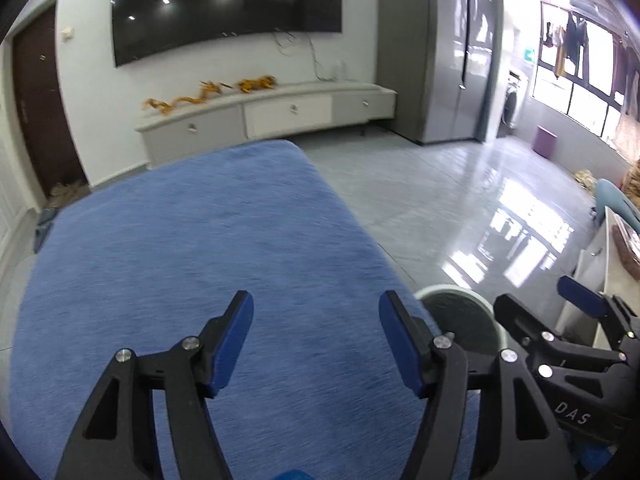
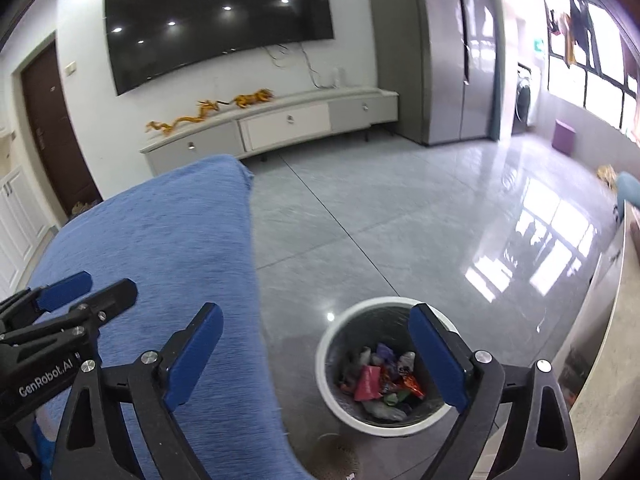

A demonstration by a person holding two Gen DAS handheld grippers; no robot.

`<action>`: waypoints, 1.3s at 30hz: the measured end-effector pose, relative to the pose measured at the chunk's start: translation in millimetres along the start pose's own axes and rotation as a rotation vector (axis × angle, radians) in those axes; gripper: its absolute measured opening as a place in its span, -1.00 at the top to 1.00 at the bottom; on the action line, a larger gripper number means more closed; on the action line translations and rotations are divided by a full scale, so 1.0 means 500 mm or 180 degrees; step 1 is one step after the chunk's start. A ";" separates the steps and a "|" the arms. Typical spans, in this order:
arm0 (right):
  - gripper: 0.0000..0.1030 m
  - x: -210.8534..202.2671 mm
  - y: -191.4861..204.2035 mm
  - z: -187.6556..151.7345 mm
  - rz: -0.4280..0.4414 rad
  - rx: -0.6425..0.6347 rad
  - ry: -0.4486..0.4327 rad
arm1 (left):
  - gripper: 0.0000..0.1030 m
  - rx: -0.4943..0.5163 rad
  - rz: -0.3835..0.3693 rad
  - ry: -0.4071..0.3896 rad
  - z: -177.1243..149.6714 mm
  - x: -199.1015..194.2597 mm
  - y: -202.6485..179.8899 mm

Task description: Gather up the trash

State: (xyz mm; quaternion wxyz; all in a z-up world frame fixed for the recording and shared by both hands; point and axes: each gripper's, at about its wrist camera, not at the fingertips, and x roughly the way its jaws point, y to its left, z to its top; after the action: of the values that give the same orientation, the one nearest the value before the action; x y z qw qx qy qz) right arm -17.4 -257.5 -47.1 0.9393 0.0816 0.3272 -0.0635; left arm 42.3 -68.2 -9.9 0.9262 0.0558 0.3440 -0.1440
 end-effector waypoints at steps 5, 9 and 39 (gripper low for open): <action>-0.94 -0.041 0.036 -0.005 -0.0087 -0.0094 -0.0204 | -0.24 0.0032 0.0208 -0.0280 -0.012 -0.059 0.022; -1.00 -0.071 0.052 -0.002 -0.0239 -0.0158 -0.0408 | -0.67 0.0035 0.0319 -0.0490 -0.011 -0.089 0.024; -1.00 -0.072 0.054 -0.014 -0.0530 -0.0212 -0.0527 | -1.00 -0.0149 0.0635 -0.0535 -0.039 -0.087 0.066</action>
State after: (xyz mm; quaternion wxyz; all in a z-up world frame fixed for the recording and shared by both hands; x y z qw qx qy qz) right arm -44.9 -227.3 -27.1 0.9568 0.0174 0.2560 -0.1369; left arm 8.9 -23.0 3.9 0.9625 0.0559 0.2611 -0.0472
